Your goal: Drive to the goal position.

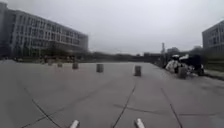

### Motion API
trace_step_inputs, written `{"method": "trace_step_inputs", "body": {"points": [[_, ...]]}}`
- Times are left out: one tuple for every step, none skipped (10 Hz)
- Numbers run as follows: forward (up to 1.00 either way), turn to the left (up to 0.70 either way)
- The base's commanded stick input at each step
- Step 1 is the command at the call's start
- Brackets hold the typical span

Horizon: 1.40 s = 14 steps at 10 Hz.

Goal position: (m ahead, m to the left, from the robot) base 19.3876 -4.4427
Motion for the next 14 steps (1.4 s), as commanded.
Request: {"method": "trace_step_inputs", "body": {"points": [[0.98,0.0],[0.98,0.0],[0.98,0.0],[0.98,0.0],[0.98,0.0],[0.98,0.0],[0.98,-0.05],[0.98,-0.39],[0.98,-0.39],[0.98,-0.39],[0.98,-0.39],[0.98,-0.39],[0.98,-0.39],[0.98,-0.38]]}}
